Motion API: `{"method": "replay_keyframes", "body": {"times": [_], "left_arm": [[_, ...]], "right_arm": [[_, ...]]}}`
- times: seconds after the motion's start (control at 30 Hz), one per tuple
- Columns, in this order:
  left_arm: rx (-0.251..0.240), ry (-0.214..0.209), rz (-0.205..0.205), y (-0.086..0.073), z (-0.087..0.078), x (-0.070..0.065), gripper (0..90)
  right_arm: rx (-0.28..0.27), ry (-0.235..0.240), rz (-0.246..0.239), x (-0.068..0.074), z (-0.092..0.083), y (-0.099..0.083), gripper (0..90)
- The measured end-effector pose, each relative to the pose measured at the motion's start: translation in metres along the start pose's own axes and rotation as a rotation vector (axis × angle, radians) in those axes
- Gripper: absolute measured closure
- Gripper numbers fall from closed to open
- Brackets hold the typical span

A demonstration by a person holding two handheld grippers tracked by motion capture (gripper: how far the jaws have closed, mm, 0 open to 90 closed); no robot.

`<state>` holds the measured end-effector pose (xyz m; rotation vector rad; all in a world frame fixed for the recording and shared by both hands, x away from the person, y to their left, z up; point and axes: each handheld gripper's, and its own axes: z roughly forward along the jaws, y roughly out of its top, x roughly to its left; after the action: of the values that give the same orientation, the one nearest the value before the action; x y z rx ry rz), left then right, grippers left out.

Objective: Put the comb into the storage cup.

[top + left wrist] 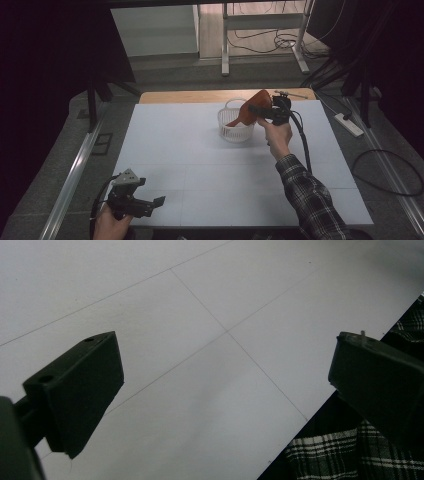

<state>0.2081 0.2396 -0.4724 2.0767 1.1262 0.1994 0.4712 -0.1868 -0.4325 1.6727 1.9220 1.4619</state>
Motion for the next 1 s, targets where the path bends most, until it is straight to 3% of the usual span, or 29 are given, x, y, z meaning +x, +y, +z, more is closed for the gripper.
{"method": "replay_keyframes", "body": {"times": [0.3, 0.67, 0.8, 1.0], "left_arm": [[-0.003, -0.001, -0.004, 0.0, 0.0001, 0.0001, 2.0], [-0.003, -0.001, -0.005, -0.0001, -0.0001, 0.0001, 2.0], [-0.003, 0.003, -0.007, -0.0001, -0.0002, 0.0004, 1.9], [-0.007, 0.001, -0.013, -0.0002, -0.0005, 0.001, 1.4]], "right_arm": [[0.028, -0.01, -0.059, 0.0015, 0.0002, -0.0002, 15.6], [0.066, -0.017, -0.15, 0.0024, -0.0057, 0.0006, 11.7], [0.092, -0.03, -0.204, 0.0045, -0.0071, -0.0005, 9.8], [0.112, -0.018, -0.221, 0.0051, -0.008, -0.0011, 8.0]]}}
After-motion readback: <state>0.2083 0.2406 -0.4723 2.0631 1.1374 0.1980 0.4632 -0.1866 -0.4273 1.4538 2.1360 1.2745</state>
